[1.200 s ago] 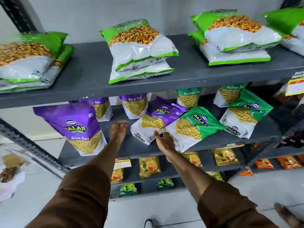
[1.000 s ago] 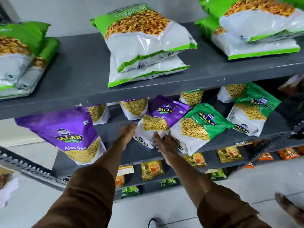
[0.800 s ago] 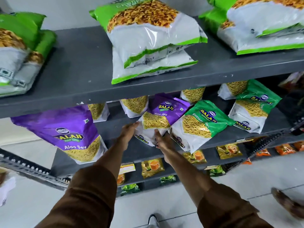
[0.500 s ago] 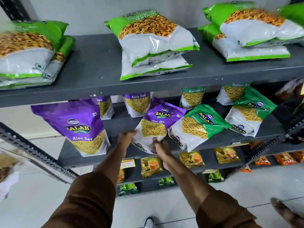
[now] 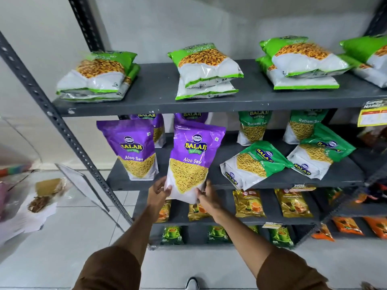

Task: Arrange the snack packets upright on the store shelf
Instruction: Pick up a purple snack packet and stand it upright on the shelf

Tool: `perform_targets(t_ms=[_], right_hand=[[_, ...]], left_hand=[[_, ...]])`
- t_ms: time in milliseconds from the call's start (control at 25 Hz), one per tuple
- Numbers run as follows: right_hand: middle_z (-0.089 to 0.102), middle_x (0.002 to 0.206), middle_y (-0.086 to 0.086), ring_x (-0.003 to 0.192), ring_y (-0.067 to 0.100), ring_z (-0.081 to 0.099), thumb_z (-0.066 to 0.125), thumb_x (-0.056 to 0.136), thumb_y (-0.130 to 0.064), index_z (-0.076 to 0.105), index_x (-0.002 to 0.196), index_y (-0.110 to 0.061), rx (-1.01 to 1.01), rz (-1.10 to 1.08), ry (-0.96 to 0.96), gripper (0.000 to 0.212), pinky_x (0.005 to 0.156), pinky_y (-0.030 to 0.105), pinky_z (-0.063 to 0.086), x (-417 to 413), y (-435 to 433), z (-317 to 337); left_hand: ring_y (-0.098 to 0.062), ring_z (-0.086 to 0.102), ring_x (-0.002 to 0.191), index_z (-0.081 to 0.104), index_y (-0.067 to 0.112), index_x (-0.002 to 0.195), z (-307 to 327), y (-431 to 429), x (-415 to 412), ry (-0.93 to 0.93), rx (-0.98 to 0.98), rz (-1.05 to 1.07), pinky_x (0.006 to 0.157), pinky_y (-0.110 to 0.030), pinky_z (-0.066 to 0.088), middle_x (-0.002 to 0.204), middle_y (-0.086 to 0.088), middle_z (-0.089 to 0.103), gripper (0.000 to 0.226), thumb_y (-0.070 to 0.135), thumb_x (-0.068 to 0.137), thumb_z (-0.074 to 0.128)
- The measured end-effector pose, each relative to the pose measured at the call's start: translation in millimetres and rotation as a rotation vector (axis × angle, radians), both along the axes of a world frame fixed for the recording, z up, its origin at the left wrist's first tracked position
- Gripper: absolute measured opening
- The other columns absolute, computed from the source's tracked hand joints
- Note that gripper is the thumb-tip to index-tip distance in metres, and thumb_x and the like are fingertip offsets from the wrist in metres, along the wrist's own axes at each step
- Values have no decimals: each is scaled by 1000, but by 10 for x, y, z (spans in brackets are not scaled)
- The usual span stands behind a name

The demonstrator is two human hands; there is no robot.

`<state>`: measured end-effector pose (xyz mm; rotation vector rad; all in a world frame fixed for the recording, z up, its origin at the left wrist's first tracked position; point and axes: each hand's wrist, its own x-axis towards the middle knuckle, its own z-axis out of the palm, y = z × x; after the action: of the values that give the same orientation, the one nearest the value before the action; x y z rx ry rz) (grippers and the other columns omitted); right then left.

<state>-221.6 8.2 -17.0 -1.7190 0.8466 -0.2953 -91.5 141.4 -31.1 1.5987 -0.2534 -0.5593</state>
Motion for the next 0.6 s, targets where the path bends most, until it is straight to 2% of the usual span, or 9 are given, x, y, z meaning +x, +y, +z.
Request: perform_targets(t_ms=[80, 160, 200, 280, 360, 440, 520, 560, 600], right_hand=[[65, 123, 17, 113, 35, 63, 60, 91, -10, 45, 130, -5, -74, 5, -78, 41, 95, 46, 52, -111, 55, 6], [67, 122, 16, 111, 34, 64, 60, 89, -3, 42, 133, -5, -117, 14, -128, 48, 94, 43, 52, -218, 80, -4], [67, 121, 12, 110, 31, 64, 60, 88, -1, 41, 135, -6, -132, 22, -146, 51, 94, 34, 52, -260, 79, -5], [64, 118, 1, 109, 21, 61, 59, 86, 4, 40, 137, -7, -161, 36, -187, 55, 85, 5, 45, -346, 79, 2], [61, 116, -4, 108, 13, 58, 58, 86, 7, 38, 139, -7, -171, 44, -228, 59, 74, -9, 37, -397, 55, 3], [61, 120, -3, 110, 13, 57, 58, 88, 5, 35, 143, -10, -166, 59, -237, 61, 77, -8, 39, -425, 30, 25], [62, 129, 3, 117, 18, 59, 58, 90, 2, 32, 145, -14, -146, 68, -212, 63, 90, 12, 46, -422, -3, 34], [62, 133, 7, 120, 21, 59, 58, 90, 1, 31, 146, -15, -138, 67, -198, 64, 94, 22, 46, -406, -21, 28], [61, 136, 9, 123, 24, 58, 58, 91, 0, 31, 146, -16, -132, 69, -183, 64, 95, 26, 45, -379, -42, 21]], left_hand=[[-25, 58, 103, 48, 2, 136, 33, 78, -112, -30, -31, 5, 78, -33, 52, 119, -16, 61, 54, -10, 85, 61], [-23, 59, 103, 45, 4, 138, 65, 129, -224, -53, -53, -16, 73, -25, 55, 117, -14, 62, 62, -16, 82, 61], [-20, 62, 101, 45, 4, 138, 79, 139, -272, -63, -61, -27, 70, -22, 56, 115, -10, 64, 64, -18, 80, 60], [-16, 63, 99, 46, 7, 138, 118, 147, -368, -75, -76, -45, 65, -19, 56, 111, -6, 66, 67, -22, 79, 58], [-19, 62, 103, 46, 9, 138, 152, 136, -432, -77, -83, -52, 68, -21, 56, 111, -6, 66, 69, -22, 78, 58], [-23, 61, 106, 46, 9, 139, 195, 117, -462, -89, -70, -56, 73, -27, 55, 113, -6, 66, 70, -22, 78, 59], [-25, 60, 110, 45, 11, 140, 214, 89, -460, -93, -50, -57, 74, -28, 55, 121, -9, 63, 70, -20, 79, 60], [-26, 61, 111, 46, 12, 140, 217, 79, -453, -93, -43, -56, 76, -30, 55, 125, -10, 62, 71, -20, 79, 60], [-27, 61, 112, 46, 13, 140, 208, 70, -440, -94, -36, -57, 78, -33, 55, 126, -11, 62, 70, -19, 79, 61]])
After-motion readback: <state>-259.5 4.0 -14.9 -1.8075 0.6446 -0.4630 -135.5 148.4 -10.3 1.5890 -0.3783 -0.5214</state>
